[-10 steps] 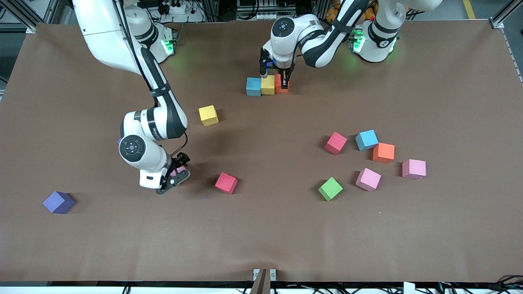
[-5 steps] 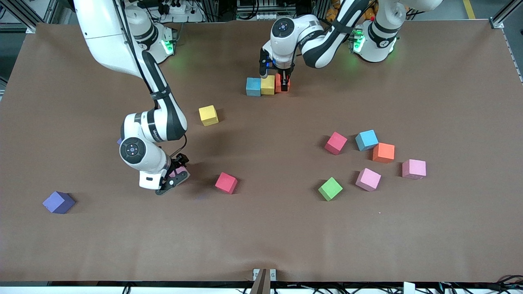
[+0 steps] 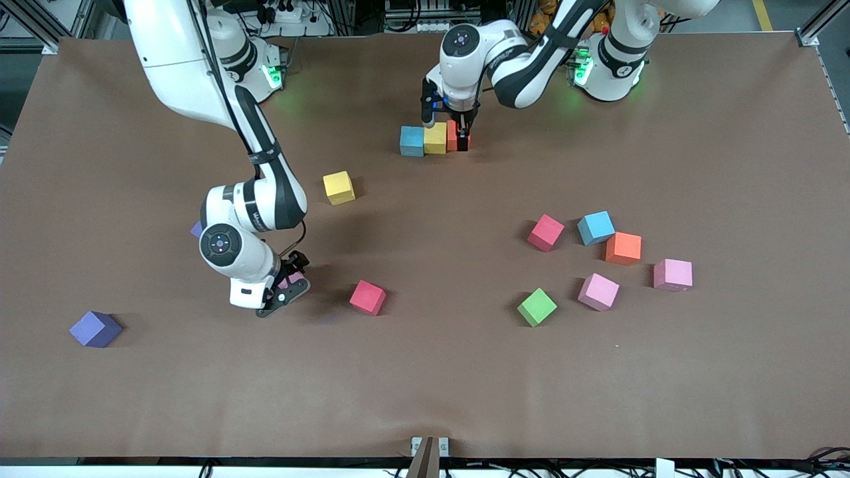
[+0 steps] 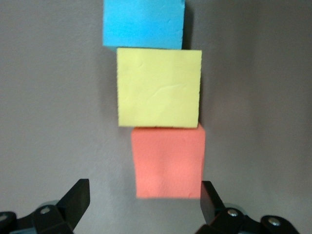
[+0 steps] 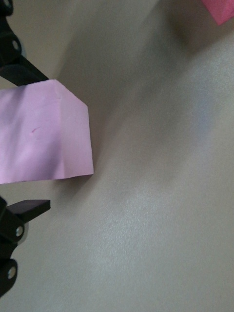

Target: Form number 2 with 11 blocks

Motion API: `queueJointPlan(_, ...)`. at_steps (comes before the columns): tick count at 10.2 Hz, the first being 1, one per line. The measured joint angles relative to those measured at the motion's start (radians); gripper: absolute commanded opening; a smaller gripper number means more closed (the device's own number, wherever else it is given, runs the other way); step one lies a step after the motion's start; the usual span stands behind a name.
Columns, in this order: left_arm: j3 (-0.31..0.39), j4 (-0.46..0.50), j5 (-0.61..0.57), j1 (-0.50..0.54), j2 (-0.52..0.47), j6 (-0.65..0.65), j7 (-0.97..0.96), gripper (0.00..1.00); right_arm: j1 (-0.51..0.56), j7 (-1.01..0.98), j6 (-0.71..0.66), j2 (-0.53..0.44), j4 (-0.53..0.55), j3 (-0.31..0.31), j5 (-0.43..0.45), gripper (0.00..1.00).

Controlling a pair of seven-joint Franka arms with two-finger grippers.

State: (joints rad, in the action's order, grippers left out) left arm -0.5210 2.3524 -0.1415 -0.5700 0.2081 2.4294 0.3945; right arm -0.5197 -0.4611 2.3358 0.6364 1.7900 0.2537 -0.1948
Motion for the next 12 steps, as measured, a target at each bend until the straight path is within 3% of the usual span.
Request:
queueJointPlan(3, 0.007, -0.052, 0.025, 0.077, -0.140, -0.182, -0.009, 1.00, -0.001, 0.000, 0.006, 0.003, 0.000, 0.000, 0.000, 0.43)
queueJointPlan(4, 0.020, -0.100, 0.032, 0.104, -0.173, -0.267, -0.009, 1.00, -0.001, 0.000, 0.006, 0.003, -0.001, 0.001, 0.000, 0.38)
queueJointPlan(6, 0.107, -0.227, 0.035, 0.126, -0.197, -0.400, -0.015, 1.00, -0.002, 0.001, 0.006, 0.003, -0.003, 0.001, 0.000, 0.38)
queueJointPlan(8, 0.250, -0.305, 0.035, 0.134, -0.191, -0.422, -0.017, 1.00, -0.005, 0.003, 0.007, 0.002, -0.007, 0.000, 0.000, 0.39)
queueJointPlan(10, 0.391, -0.334, 0.036, 0.144, -0.164, -0.400, -0.016, 1.00, -0.012, 0.031, 0.006, -0.012, -0.020, 0.001, -0.001, 0.38)
queueJointPlan(12, 0.464, -0.338, 0.036, 0.149, -0.133, -0.377, -0.016, 1.00, -0.025, 0.102, -0.001, -0.049, -0.021, 0.001, -0.001, 0.39)
